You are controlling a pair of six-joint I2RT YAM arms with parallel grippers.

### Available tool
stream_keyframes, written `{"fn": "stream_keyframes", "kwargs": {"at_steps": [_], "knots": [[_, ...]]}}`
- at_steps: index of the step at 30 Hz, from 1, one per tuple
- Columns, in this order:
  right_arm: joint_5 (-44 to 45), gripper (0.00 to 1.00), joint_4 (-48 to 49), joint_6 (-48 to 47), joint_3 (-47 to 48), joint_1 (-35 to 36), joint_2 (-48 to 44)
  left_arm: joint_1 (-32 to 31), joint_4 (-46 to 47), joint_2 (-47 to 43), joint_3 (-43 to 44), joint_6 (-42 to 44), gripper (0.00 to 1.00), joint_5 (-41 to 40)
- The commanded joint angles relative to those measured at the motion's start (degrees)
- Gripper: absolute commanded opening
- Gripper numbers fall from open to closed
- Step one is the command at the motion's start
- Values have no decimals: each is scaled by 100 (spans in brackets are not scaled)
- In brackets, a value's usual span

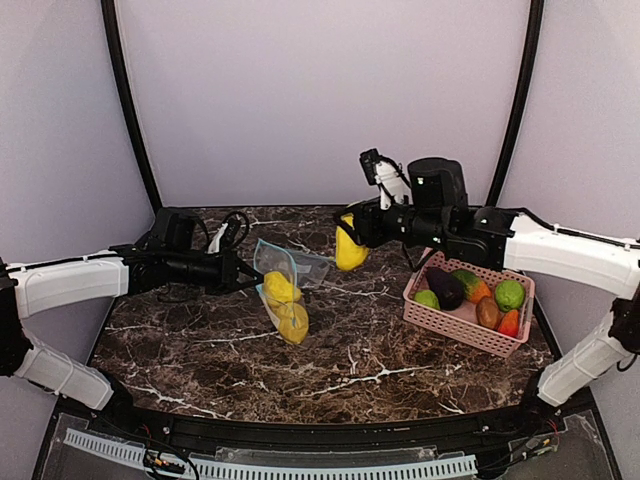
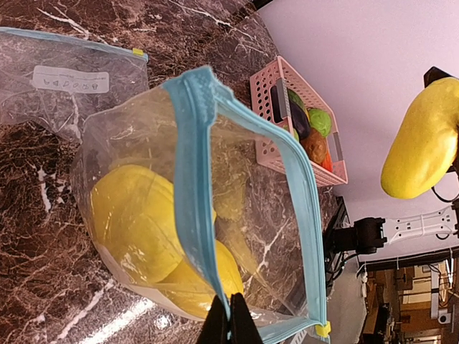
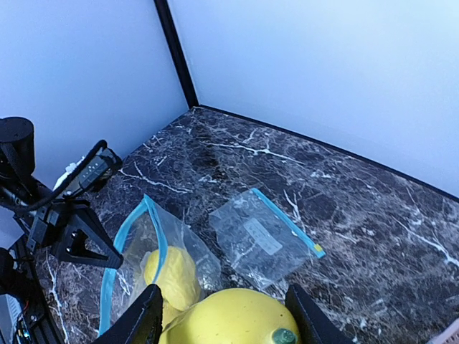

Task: Place the food in the zip-top bag and seal the zipper
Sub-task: Place the fake fruit in the zipper food storage bag.

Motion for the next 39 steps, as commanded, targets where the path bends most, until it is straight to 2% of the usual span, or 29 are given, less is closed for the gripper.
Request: {"fn": "stream_keyframes", "kwargs": {"at_steps": [1, 10, 18, 24, 25, 28, 30, 33, 39], "knots": [[38, 42, 240, -569, 864, 401, 768, 5, 107, -122, 78, 79, 1, 163], [-430, 42, -433, -903, 2542, 955, 2366, 5, 108, -188, 7, 59, 1, 177], [-134, 42, -1115, -930, 3339, 1076, 3226, -4, 113, -221, -10, 48, 1, 169], [155, 43, -1723, -943, 3641, 1070, 3519, -4, 108, -204, -16, 48, 1, 163], [167, 46, -1774, -934, 3661, 1075, 3525, -4, 109, -202, -17, 48, 1, 159], [121, 71, -1818, -867, 3690, 1073, 3493, -4, 111, -181, -27, 21, 1, 139], [25, 80, -1815, -814, 3731, 1072, 3420, -4, 108, -171, -27, 0, 1, 119], [-16, 86, -1816, -703, 3758, 1068, 3208, -2, 110, -166, -27, -20, 1, 85], [112, 90, -1879, -272, 3428, 943, 2847, -4, 110, -174, -40, -37, 1, 56]]}}
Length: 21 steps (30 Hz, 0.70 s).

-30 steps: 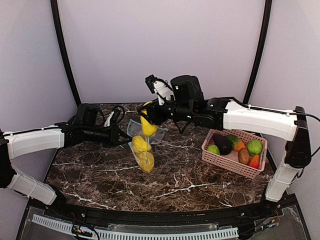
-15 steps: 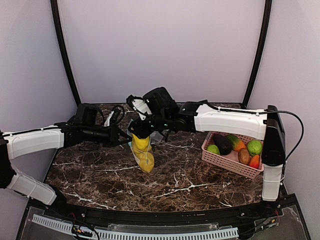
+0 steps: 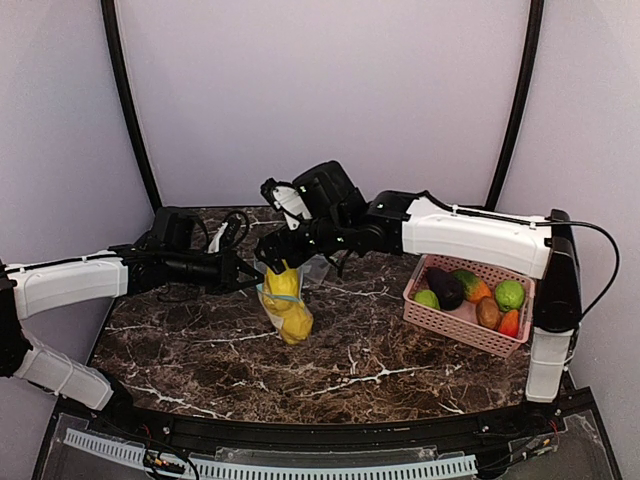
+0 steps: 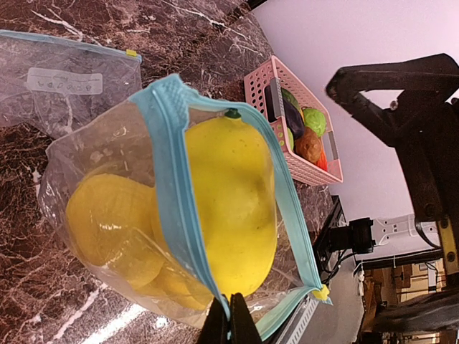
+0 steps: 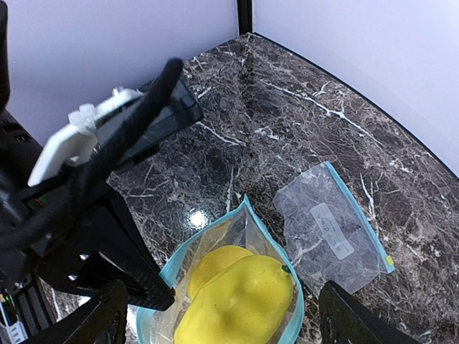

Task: Place the food in the zip-top bag and seal the zipper
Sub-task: Place the fake fruit in the zipper food storage bag, then adjust the fake fruit in the zipper food storage bag.

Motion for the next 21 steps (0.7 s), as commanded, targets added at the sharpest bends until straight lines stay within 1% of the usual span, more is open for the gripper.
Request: {"fn": "stream_keyframes", "kwargs": {"at_steps": [1, 8, 12, 15, 18, 21], "knots": [[53, 91, -14, 431, -241, -137, -462, -4, 72, -142, -41, -19, 1, -22], [-724, 90, 132, 941, -877, -516, -504, -4, 69, -159, -68, 4, 1, -17], [-1169, 89, 274, 1033, -1061, -625, -439, -2, 73, -154, -81, 0, 1, -12], [-1311, 88, 329, 1014, -1064, -648, -210, -4, 144, -164, -101, -1, 1, 35], [-1437, 81, 336, 1053, -984, -662, 70, -4, 268, -160, -100, 22, 1, 112], [-1613, 68, 360, 1136, -863, -659, 355, -4, 300, -160, -96, 56, 1, 198]]}}
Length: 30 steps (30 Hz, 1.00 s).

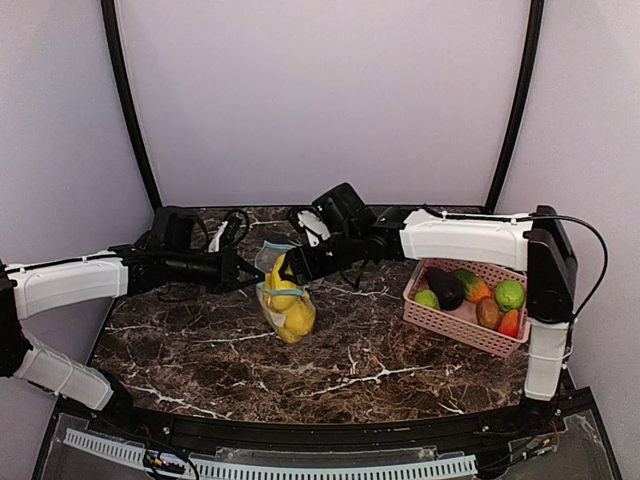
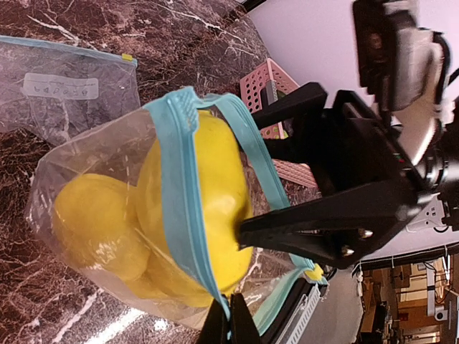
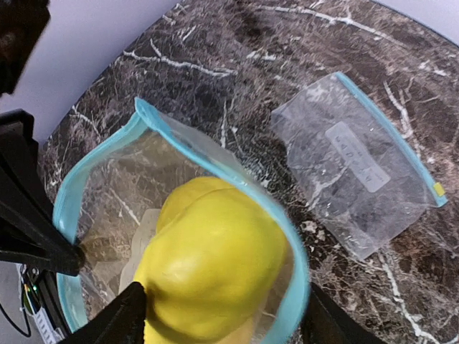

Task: Place the food in the zip-top bag and seal the zipper
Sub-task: Adjust the fake fruit in the zipper food storage bag, then hold the zipper food storage bag at the center of the board.

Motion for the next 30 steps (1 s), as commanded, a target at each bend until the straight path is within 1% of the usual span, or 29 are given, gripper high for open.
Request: {"fn": "stream_keyframes", "kwargs": {"at_steps": [1, 3, 5, 7, 9, 11, 12, 14, 17, 20, 22, 24, 28, 30], "knots": [[-386, 64, 125, 182, 185, -1, 513, -4, 217, -151, -85, 101, 1, 188], [-416, 58, 128, 223, 248, 0, 609, -4, 237, -133, -89, 119, 1, 235], [-455, 58, 137, 231, 290, 2, 637, -4, 248, -107, -97, 113, 1, 241], [-433, 62, 118, 204, 301, 0, 594, -4, 204, -92, -115, 67, 1, 157], [-299, 70, 70, 198, 253, 0, 467, 8, 153, -141, -153, -55, 1, -233], [-143, 78, 63, 203, 114, -1, 221, 34, 183, -172, -226, -209, 1, -436], [-68, 80, 61, 206, -2, -1, 83, 49, 248, -179, -271, -303, 1, -475], [52, 84, 70, 231, -231, -1, -207, 54, 371, -185, -323, -426, 1, -534], [124, 85, 221, 257, -717, -1, -701, 70, 438, -159, -347, -501, 1, -538], [26, 81, 695, 198, -1457, 31, -1237, 73, 434, -164, -360, -528, 1, -546], [-113, 76, 1039, 101, -1898, 70, -1520, 75, 448, -179, -377, -543, 1, -549], [-196, 70, 1251, 25, -2210, 128, -1676, 75, 453, -193, -395, -554, 1, -551], [-124, 59, 1333, -20, -2414, 259, -1611, 75, 460, -193, -396, -566, 1, -527], [-58, 57, 1329, -51, -2386, 335, -1511, 75, 446, -194, -393, -561, 1, -520]]}}
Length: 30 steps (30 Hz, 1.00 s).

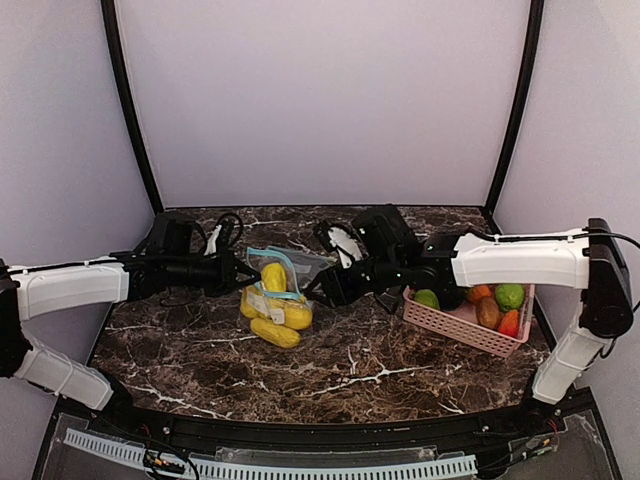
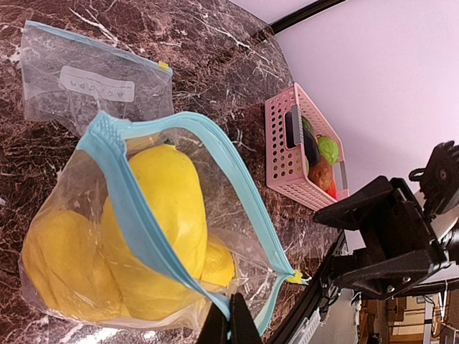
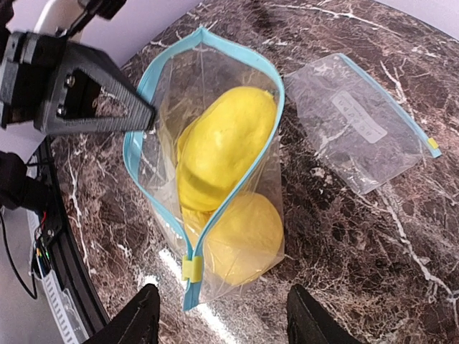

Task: Place the food in the zip-top bag and seal the zipper
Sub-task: Hold the zipper food storage bag at the center of the board.

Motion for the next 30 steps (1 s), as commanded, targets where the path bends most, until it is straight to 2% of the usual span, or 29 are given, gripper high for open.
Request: {"fn": "stream_keyframes", "kwargs": {"at_steps": [1, 10, 17, 20, 27, 29, 30], "knots": [[66, 56, 311, -150, -41, 197, 203, 38, 39, -186, -91, -26, 1, -30], [387, 42, 111, -313, 277, 439, 577, 38, -33, -254, -99, -15, 1, -48], [502, 15, 55, -363, 297, 466, 603, 38, -62, -250, -99, 2, 1, -41], [536, 0, 42, -390, 329, 459, 608, 38, -73, -256, -101, 2, 1, -39], [295, 0, 148, -750, 369, 465, 438, 38, -515, -675, -101, 337, 1, -262], [116, 0, 170, -934, 412, 474, 383, 38, -702, -897, -107, 612, 7, -217], [37, 0, 140, -1033, 471, 479, 351, 38, -880, -983, -99, 827, 15, -208]]}}
